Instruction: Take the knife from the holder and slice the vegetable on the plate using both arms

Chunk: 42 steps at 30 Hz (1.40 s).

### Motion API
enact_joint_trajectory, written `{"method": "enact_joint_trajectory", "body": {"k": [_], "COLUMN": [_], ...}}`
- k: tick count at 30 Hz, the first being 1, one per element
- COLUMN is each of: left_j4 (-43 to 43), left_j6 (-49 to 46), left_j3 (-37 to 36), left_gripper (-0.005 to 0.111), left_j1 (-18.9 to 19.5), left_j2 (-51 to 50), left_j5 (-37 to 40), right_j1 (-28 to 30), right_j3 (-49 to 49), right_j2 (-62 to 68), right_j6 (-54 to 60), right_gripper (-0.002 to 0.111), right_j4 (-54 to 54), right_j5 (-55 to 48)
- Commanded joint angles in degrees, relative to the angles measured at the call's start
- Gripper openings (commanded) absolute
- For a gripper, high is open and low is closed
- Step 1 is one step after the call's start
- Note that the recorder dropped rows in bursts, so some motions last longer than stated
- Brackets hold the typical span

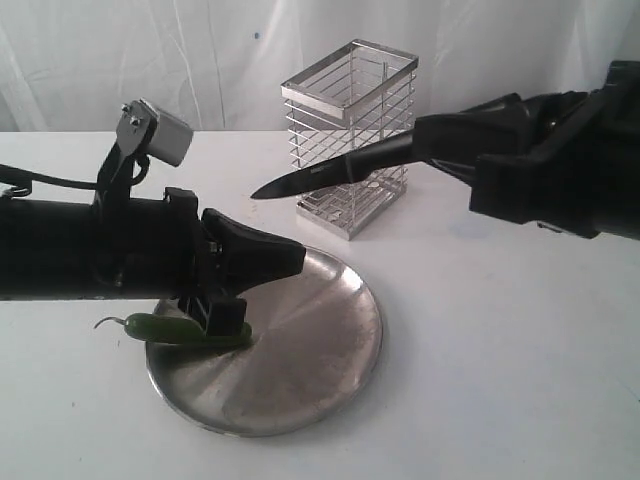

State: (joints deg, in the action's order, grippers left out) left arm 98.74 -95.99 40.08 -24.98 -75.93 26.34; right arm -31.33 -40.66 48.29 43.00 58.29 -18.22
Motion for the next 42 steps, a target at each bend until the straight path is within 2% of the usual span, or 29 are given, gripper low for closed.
{"method": "enact_joint_trajectory", "body": {"k": [1,10,18,25,29,32,38,40,42], "left_j4": [1.2,1.2,1.1,0.1,-8.2,-17.8,-26.3,-29.4,-35.3], "left_j6": [-1.2,-3.0,-2.8,-2.4,1.0,8.0,12.2,12.2,12.2], "left_j3": [3.4,9.3,9.3,9.2,9.2,9.2,9.2,9.2,9.2], "left_gripper": [0.000,0.000,0.000,0.000,0.000,0.000,0.001,0.008,0.020], "left_j1": [-0.4,-0.4,-0.4,-0.4,-0.4,-0.3,-0.3,-0.3,-0.3], "left_j2": [-2.9,-2.8,-2.7,-2.7,-2.7,-2.7,-2.5,-1.9,-1.0], "left_j5": [-1.3,-1.6,-3.2,-1.0,-4.1,-6.0,-5.8,-5.9,-6.8], "right_j1": [-0.2,-0.2,-0.2,-0.2,-0.2,-0.2,-0.2,-0.2,-0.2], "right_j3": [0.0,0.0,0.1,0.1,0.1,0.1,0.1,0.1,0.1], "right_j2": [0.0,3.8,10.2,11.9,11.8,11.8,11.8,11.8,11.8], "right_j6": [0.7,-0.3,-1.4,-1.2,-4.5,-7.0,-10.3,-11.3,-13.3], "right_gripper": [0.000,0.000,0.000,0.000,0.000,0.000,0.000,0.000,0.000], "right_j4": [1.2,-5.7,-9.2,-9.2,-9.2,-9.1,-9.8,-11.1,-13.1], "right_j5": [-3.6,-15.3,-17.0,-15.8,-12.2,-11.3,-9.0,-8.2,-8.8]}}
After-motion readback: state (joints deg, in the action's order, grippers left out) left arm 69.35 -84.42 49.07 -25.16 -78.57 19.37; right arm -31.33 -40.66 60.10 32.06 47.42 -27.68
